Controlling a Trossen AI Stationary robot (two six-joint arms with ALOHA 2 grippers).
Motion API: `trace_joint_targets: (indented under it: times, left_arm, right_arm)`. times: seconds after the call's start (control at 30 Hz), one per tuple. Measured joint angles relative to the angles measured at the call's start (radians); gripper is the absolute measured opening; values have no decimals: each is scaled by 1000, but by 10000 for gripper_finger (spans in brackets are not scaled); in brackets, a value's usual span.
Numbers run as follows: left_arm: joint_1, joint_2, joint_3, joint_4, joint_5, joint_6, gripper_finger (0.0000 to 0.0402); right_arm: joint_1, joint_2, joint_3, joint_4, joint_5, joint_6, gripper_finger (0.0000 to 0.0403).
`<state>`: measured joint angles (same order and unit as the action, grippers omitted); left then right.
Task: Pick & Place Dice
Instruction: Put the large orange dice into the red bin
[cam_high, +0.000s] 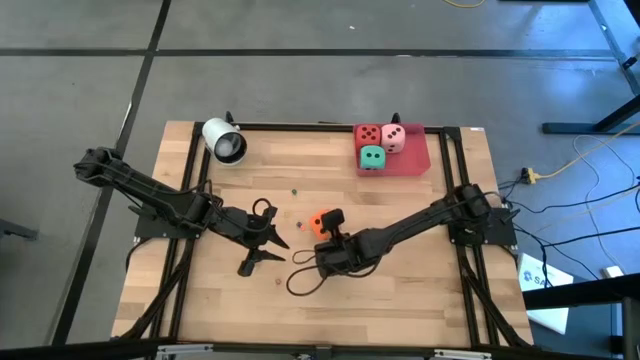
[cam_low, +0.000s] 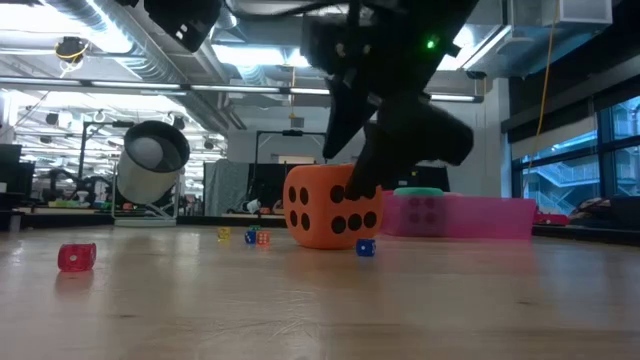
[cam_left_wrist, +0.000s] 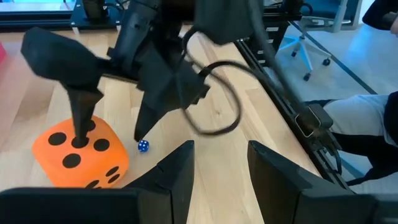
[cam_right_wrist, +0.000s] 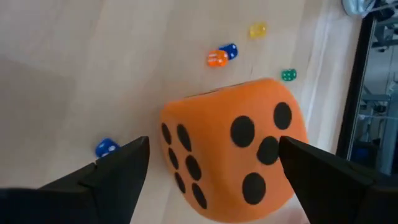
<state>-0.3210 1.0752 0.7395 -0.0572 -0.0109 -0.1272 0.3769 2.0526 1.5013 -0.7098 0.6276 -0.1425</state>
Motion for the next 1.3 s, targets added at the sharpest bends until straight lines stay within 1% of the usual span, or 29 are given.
trace_joint_targets:
  times: [0.17,0.37,0.63,0.73,0.87,0.97,1.07,1.3]
  left_arm:
    - [0,0,0,0,0,0,143]
    - [0,0,0,-1,0,0,143]
    - [0,0,0,-7,3,-7,143]
    - [0,0,0,-7,3,-7,143]
    - [0,0,0,-7,3,-8,143]
    - [0,0,0,-7,3,-8,143]
    - [0,0,0,-7,3,-8,143]
    - [0,0,0,-7,3,-8,143]
  right_arm:
    - [-28,9,1,-7,11,1,355]
    - [-66,51,6,-20,13,1,355]
    - [-74,70,8,-27,4,3,350]
    - [-75,70,7,-31,-3,5,328]
    - [-76,69,7,-35,-30,7,280]
    - [-76,69,7,-37,-30,8,242]
    - [-76,69,7,-41,-32,8,213]
    - [-78,68,4,-58,-32,31,204]
